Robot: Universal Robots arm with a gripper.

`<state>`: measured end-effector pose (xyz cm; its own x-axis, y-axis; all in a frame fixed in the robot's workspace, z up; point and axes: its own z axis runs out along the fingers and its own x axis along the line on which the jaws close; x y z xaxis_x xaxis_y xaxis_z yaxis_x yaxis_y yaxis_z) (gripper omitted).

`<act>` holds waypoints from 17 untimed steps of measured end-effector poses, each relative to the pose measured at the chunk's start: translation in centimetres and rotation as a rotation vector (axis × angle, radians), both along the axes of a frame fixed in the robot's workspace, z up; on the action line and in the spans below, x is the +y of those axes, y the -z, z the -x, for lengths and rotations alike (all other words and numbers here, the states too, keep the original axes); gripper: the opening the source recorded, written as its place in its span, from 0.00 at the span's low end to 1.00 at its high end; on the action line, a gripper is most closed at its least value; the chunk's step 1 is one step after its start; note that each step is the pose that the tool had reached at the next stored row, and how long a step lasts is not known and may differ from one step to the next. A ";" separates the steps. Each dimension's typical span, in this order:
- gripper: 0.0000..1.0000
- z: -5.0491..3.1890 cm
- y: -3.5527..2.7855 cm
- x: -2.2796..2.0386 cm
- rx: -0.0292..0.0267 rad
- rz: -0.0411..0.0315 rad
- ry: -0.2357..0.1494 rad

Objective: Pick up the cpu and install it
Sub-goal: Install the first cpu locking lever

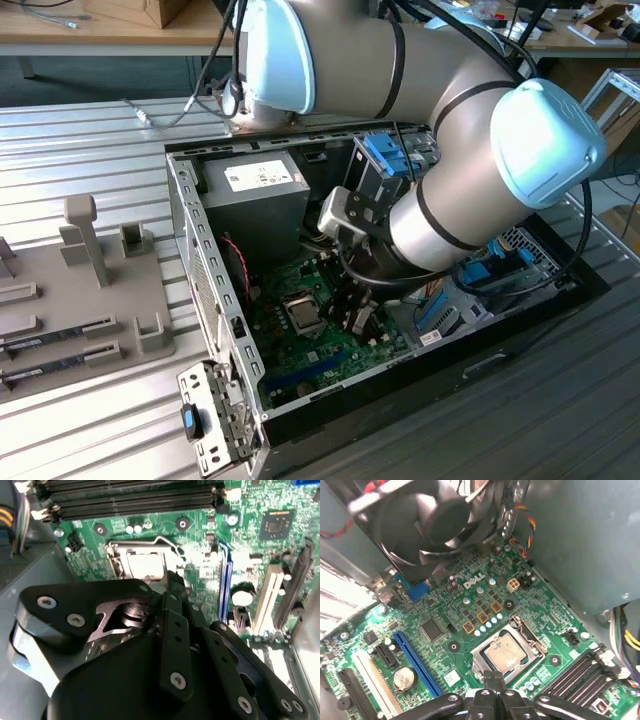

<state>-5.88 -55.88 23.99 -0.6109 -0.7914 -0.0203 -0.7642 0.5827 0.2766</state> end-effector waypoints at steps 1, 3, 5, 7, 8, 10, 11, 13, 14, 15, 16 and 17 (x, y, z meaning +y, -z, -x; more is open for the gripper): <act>0.11 -0.01 -0.43 0.02 0.0000 -0.0002 0.000; 0.11 -0.01 -1.29 0.03 0.0000 0.0001 0.000; 0.11 -0.01 -3.14 0.03 0.0000 -0.0001 0.000; 0.11 -0.01 -4.56 0.03 0.0000 -0.0001 0.000; 0.11 -0.01 -4.72 0.03 0.0000 -0.0001 0.000; 0.11 -0.02 -4.87 0.06 0.0001 0.0006 0.000; 0.11 -0.03 -4.94 0.09 0.0002 0.0018 0.000; 0.11 -0.23 -5.01 0.22 0.0046 0.0273 0.000; 0.11 -0.66 -5.01 0.40 0.0147 0.0595 0.000; 0.11 -0.94 -5.00 0.49 0.0222 0.0673 0.000; 0.11 -1.23 -5.00 0.55 0.0303 0.0698 0.000; 0.11 -1.36 -4.99 0.57 0.0333 0.0700 -0.001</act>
<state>-4.52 -55.31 28.97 -0.6098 -0.7906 0.0554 -0.7556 0.6010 0.2605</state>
